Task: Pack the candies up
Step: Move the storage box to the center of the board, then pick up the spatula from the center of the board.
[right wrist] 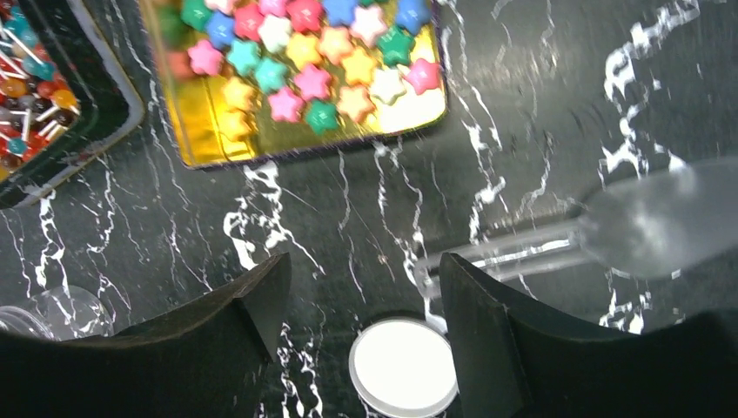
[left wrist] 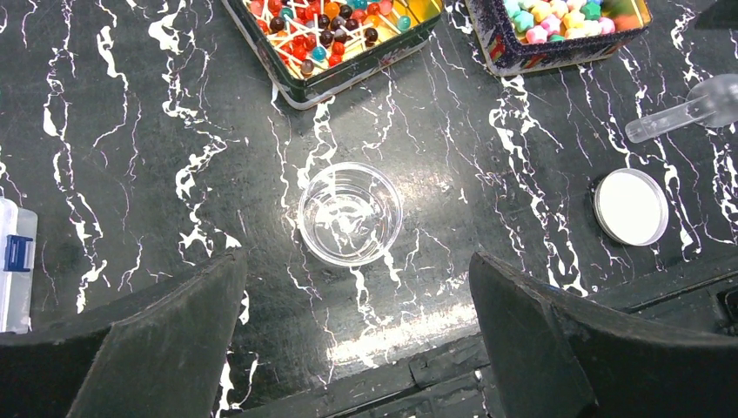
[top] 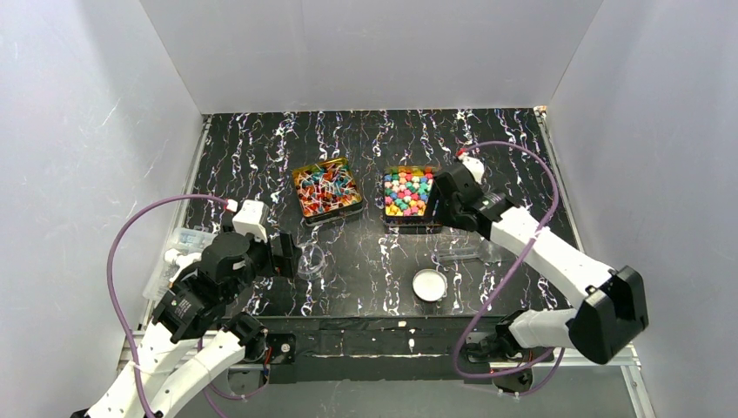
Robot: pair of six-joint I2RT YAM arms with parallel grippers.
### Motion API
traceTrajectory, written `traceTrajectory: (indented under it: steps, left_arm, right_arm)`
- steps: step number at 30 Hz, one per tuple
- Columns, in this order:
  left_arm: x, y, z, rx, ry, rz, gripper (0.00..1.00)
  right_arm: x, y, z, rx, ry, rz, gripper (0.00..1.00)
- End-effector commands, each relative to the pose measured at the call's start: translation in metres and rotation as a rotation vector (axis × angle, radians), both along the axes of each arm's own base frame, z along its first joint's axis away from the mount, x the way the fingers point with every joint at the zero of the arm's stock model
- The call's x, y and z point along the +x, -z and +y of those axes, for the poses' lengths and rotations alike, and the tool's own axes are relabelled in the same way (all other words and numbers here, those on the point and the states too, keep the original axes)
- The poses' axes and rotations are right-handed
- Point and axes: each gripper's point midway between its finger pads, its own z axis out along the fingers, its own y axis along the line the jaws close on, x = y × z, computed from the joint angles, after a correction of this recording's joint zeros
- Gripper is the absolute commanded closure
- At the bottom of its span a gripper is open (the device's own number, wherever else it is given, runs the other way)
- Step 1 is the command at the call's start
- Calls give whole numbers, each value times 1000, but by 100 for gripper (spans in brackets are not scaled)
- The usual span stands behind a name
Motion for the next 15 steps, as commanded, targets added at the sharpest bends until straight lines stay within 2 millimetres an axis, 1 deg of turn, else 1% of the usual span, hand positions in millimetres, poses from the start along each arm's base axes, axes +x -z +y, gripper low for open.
traceTrajectory:
  steps: [1,4,7,12,14,15]
  left_arm:
    - [-4,-3,1,-12,4,-5,1]
    - [-4,-3,0,-17,11,-6,1]
    - [-5,-4,-1,-21,15,-8,1]
    - [-5,-4,-2,-23,20,-7,1]
    - [-5,-4,-2,-23,20,-5,1]
    - [-5,-4,-2,-23,19,-6,1]
  right_arm:
    - [-25,11,-21,42,111,48,30]
    - [-40,18,-33,63,159,73,31]
    - [-53,25,-42,90,212,83,22]
    - [-67,37,-50,150,293,89,19]
    - [-70,42,-56,154,343,92,13]
    - [-70,44,-57,158,361,92,12]
